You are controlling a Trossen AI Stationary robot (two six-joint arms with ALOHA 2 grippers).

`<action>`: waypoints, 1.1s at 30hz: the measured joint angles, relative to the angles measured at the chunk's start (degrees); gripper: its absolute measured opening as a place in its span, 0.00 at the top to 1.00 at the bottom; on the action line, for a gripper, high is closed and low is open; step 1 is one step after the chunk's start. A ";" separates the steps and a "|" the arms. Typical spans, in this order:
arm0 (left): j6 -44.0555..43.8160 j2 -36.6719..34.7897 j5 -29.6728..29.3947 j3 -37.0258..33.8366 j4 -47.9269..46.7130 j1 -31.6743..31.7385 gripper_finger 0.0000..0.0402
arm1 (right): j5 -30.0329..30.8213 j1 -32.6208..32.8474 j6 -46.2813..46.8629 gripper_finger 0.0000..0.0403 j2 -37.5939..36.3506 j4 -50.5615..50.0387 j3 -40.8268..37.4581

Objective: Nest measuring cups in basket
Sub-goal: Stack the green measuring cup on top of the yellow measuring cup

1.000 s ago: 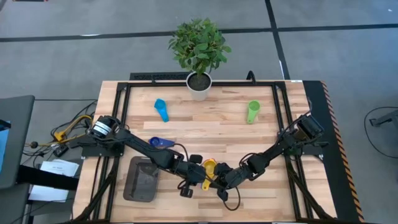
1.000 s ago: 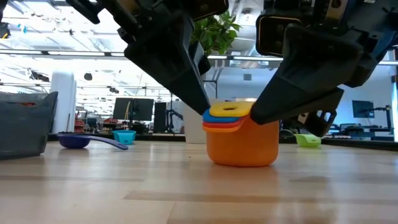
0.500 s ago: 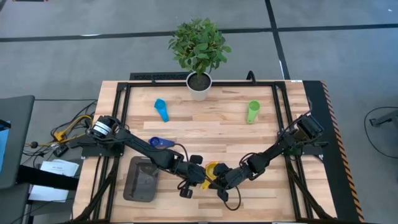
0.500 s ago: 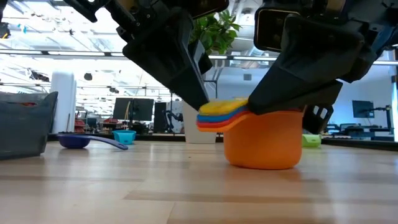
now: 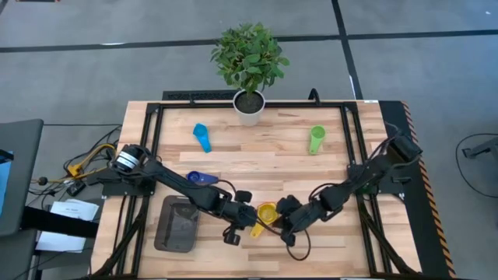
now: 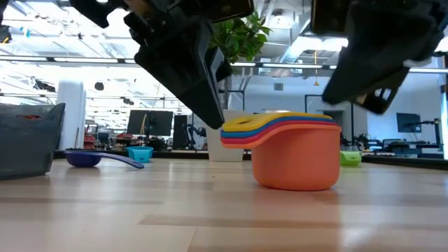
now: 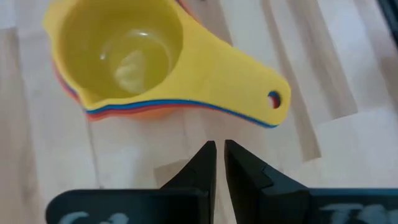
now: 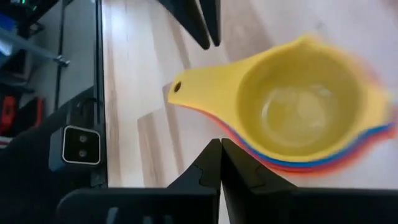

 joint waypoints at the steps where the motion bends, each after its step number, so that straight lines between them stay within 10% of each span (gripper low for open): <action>1: 0.24 -0.27 -0.16 0.02 -0.40 0.02 0.95 | 1.29 0.19 -0.05 0.92 -1.10 -1.49 0.00; 21: 3.90 -8.11 -2.43 -3.24 -8.84 5.49 0.95 | 18.99 -1.36 10.58 0.67 -16.76 -41.85 -2.25; 33: -0.66 -22.58 -5.63 -22.38 10.92 8.75 0.95 | 23.29 -8.73 13.59 0.49 -29.23 -53.30 -6.49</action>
